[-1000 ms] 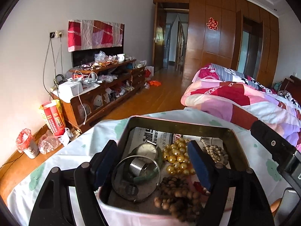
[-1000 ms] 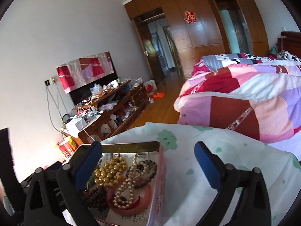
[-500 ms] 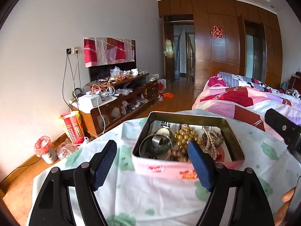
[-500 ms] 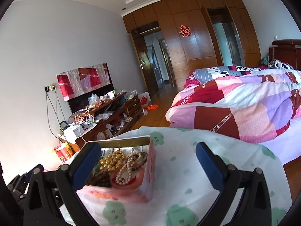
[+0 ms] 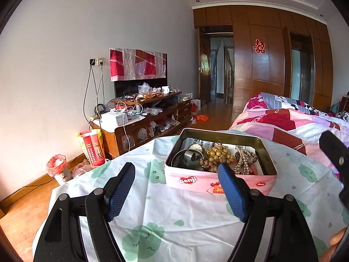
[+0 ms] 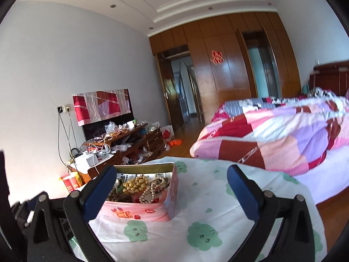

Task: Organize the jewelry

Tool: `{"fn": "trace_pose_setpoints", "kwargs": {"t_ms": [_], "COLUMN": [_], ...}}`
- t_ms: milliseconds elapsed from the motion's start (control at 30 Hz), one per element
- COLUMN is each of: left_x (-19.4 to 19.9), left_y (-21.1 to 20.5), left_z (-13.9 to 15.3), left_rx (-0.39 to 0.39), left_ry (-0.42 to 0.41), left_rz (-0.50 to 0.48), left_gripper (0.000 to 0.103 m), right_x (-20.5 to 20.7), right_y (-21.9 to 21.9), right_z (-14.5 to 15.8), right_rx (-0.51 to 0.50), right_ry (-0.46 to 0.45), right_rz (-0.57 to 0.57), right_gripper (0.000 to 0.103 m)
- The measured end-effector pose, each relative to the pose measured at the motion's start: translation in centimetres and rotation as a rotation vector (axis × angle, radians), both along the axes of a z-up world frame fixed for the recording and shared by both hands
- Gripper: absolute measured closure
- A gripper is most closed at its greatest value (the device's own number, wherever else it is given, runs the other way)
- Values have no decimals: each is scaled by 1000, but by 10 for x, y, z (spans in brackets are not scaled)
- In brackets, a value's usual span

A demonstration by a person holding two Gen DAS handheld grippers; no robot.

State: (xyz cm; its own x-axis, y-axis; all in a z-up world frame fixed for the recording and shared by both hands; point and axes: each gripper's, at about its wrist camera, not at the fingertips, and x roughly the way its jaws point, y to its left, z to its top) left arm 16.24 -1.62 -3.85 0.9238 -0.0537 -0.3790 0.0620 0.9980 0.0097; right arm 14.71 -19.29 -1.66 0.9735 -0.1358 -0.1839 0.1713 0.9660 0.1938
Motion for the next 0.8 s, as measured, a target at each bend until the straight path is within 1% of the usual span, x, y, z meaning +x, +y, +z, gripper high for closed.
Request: {"fn": "trace_pose_setpoints", "kwargs": {"t_ms": [133,233,433,800], "left_x": [-1,-6,-15,-17], "left_y": [-1,-3,0,-1], "left_z": [-3,-3,-1,0], "left_rx": [-9,-1,-12,-11], "left_ry": [40,27,-1,-8], "left_rz": [-2,3,14,14], "left_gripper": [24,24,24,24], "right_x": [-8,-10,-12,-16], "right_y": [7,7,7,10], "right_z": [-1,-1,0,0], "right_rx": [-46,-48,-33,-55], "right_ry": [-15,-23,-30,-41], "right_rz": [7,17,21,24], "right_gripper": [0,0,0,0]}}
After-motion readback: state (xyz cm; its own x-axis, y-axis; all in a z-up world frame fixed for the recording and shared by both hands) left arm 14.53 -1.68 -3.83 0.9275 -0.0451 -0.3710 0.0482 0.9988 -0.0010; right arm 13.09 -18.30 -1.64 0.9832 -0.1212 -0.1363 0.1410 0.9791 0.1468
